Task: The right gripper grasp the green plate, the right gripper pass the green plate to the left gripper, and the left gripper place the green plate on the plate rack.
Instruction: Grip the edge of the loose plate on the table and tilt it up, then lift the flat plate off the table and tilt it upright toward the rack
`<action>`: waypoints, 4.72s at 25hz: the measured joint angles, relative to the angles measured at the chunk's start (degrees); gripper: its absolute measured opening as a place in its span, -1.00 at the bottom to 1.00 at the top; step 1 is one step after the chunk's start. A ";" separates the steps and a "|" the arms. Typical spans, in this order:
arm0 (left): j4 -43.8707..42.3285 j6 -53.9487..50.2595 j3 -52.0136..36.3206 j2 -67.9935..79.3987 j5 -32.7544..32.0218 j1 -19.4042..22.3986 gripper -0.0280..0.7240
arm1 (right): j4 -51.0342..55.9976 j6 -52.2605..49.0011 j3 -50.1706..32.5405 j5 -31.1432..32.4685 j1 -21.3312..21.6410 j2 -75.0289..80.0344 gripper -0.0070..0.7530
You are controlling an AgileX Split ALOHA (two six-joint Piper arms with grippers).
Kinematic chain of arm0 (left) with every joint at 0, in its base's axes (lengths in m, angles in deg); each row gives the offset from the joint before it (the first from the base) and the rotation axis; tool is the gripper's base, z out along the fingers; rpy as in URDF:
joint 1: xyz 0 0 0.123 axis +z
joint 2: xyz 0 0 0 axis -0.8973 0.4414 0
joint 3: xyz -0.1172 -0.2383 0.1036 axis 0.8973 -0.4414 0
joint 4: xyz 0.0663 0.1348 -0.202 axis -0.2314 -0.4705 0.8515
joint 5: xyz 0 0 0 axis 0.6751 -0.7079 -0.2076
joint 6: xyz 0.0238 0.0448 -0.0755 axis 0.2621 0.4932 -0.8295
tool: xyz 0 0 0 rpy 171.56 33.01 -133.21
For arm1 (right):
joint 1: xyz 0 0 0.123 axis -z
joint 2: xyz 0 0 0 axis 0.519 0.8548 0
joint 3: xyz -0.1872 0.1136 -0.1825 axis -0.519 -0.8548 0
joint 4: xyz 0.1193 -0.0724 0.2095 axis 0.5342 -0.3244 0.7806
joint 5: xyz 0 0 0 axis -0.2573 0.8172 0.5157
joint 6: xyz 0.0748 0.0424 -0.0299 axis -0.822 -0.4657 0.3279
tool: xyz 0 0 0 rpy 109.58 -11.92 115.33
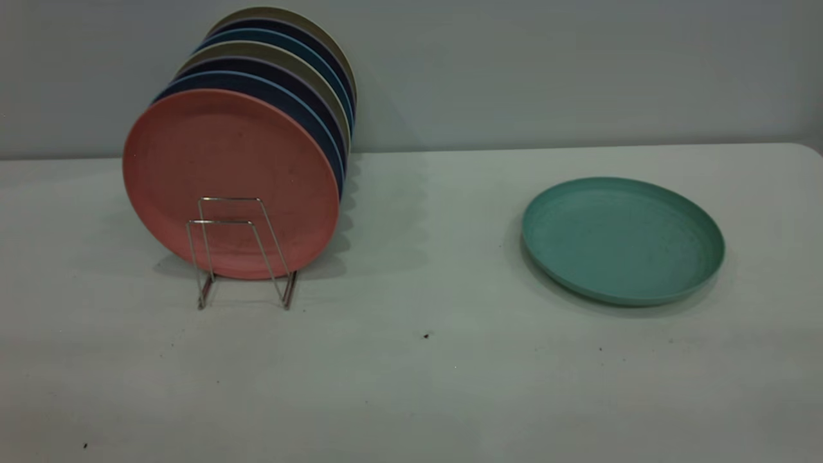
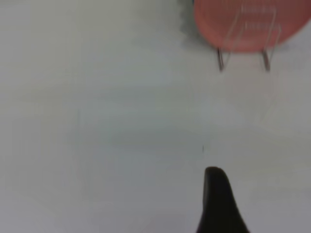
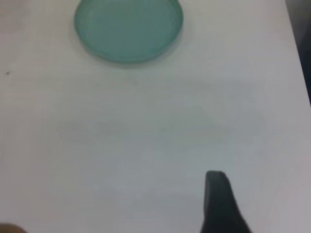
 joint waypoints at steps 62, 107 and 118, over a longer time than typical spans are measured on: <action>83.98 70.82 27.35 95.91 38.08 -21.98 0.52 | 63.96 56.66 53.71 -22.73 13.05 129.67 0.27; 100.68 73.54 27.40 105.78 35.84 -24.07 0.11 | 69.48 69.91 55.82 -2.04 3.36 129.67 -0.95; 101.47 73.33 27.40 106.00 38.53 -23.97 -0.75 | 71.17 69.73 55.82 1.90 3.35 129.14 -0.53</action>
